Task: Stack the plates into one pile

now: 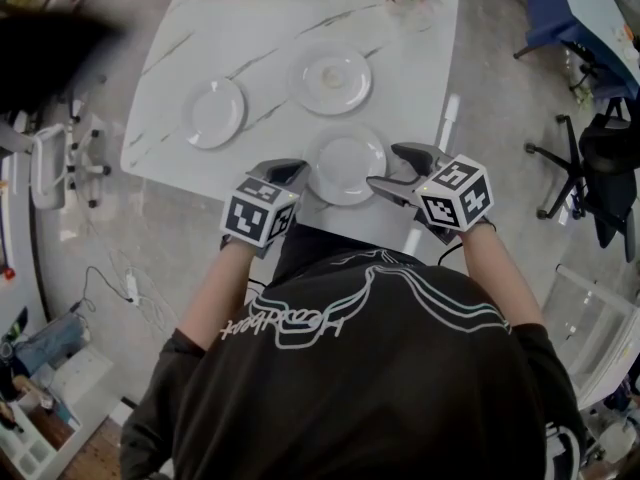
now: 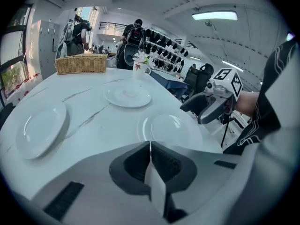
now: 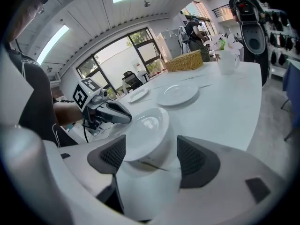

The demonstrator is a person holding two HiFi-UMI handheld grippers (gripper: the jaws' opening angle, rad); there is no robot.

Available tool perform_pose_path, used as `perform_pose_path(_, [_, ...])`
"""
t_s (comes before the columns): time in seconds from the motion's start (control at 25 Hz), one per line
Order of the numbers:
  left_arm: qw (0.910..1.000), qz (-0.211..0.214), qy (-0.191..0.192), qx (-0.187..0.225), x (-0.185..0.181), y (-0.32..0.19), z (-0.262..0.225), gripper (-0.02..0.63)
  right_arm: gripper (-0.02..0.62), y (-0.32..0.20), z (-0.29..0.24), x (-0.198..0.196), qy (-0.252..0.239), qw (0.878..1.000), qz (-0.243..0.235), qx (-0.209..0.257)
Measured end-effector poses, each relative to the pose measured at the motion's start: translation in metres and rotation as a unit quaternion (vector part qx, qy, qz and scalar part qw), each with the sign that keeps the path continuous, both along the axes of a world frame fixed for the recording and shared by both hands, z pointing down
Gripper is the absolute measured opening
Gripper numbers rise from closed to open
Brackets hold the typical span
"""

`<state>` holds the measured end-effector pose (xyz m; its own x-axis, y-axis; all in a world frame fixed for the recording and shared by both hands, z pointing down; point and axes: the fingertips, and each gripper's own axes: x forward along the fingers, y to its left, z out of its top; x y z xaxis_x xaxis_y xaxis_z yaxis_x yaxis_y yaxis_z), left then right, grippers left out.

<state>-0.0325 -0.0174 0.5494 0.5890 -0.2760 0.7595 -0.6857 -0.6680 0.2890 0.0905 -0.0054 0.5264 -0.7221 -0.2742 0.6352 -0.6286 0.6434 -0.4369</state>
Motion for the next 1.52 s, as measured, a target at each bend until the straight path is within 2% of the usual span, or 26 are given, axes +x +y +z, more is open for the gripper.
perform_pose_path(0.28, [0.9999, 0.001, -0.005, -0.009, -0.001, 0.002, 0.007, 0.031, 0.354, 0.002, 0.002, -0.007, -0.023, 0.999, 0.005, -0.028])
perform_pose_path(0.44, [1.0, 0.001, -0.004, -0.008, -0.002, 0.001, 0.008, 0.031, 0.344, 0.003, 0.001, -0.015, -0.051, 0.997, 0.015, -0.06])
perform_pose_path(0.68, [0.9999, 0.001, -0.001, -0.012, -0.001, 0.0, 0.007, 0.031, 0.214, -0.002, 0.001, -0.015, -0.1, 0.985, 0.064, -0.124])
perform_pose_path(0.88, [0.9998, 0.003, 0.0, -0.018, -0.001, 0.001, 0.006, 0.031, 0.094, -0.007, 0.003, -0.012, -0.109, 0.977, 0.103, -0.153])
perform_pose_path(1.2, [0.9996, 0.002, 0.002, -0.028, 0.0, 0.001, 0.005, 0.031, 0.055, -0.013, 0.005, -0.007, -0.146, 0.958, 0.146, -0.198])
perform_pose_path(1.52, [0.9993, -0.001, -0.01, -0.037, -0.006, 0.0, 0.001, 0.031, 0.035, -0.022, 0.0, -0.008, -0.176, 0.948, 0.155, -0.215])
